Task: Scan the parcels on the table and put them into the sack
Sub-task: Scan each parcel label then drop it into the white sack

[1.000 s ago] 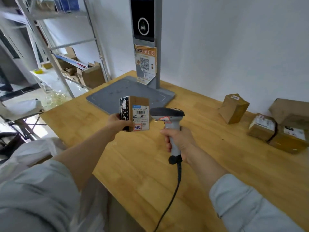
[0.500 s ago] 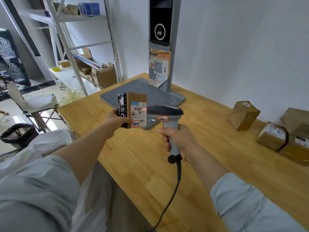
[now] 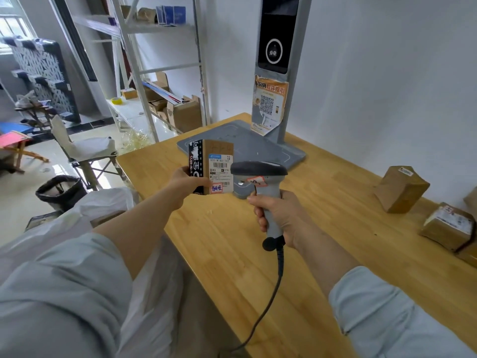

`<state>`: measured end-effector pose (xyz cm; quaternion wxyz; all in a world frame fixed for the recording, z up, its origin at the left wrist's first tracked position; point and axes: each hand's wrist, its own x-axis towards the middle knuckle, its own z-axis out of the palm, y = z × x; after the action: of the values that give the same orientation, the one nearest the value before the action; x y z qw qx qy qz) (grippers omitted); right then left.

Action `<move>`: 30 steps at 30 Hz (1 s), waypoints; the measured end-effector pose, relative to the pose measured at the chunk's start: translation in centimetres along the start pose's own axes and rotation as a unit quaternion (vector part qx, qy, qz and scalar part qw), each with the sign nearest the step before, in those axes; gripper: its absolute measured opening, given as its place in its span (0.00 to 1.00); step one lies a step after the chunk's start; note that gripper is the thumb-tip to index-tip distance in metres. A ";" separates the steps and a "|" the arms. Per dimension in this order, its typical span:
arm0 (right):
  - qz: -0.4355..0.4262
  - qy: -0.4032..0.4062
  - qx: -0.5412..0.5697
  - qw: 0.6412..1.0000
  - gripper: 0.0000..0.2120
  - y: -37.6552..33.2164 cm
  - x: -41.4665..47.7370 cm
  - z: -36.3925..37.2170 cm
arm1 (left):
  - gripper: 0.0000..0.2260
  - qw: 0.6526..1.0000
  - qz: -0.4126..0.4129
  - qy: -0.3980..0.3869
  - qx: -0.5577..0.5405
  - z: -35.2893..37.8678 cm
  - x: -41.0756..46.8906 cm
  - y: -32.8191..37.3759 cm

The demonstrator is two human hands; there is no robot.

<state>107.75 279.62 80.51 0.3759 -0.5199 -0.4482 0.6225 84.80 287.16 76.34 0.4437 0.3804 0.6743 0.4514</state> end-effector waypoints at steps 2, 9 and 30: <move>-0.004 -0.011 0.009 1.000 0.07 0.1 0.2 0.5 | 0.25 0.999 -0.011 0.026 -0.022 -1.1 -0.4 0.0; 0.021 -0.082 0.016 0.996 0.05 0.9 1.6 5.2 | 0.18 0.968 -0.028 0.250 -0.018 -12.1 -2.5 -2.4; 0.143 -0.132 -0.050 0.980 0.04 5.9 7.1 13.9 | 0.49 0.909 -0.272 0.238 0.209 -24.4 3.9 -26.1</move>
<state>92.81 282.04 73.51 0.1942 -0.5101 -0.4454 0.7097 57.65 276.21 55.45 0.2859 0.1477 0.9162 0.2388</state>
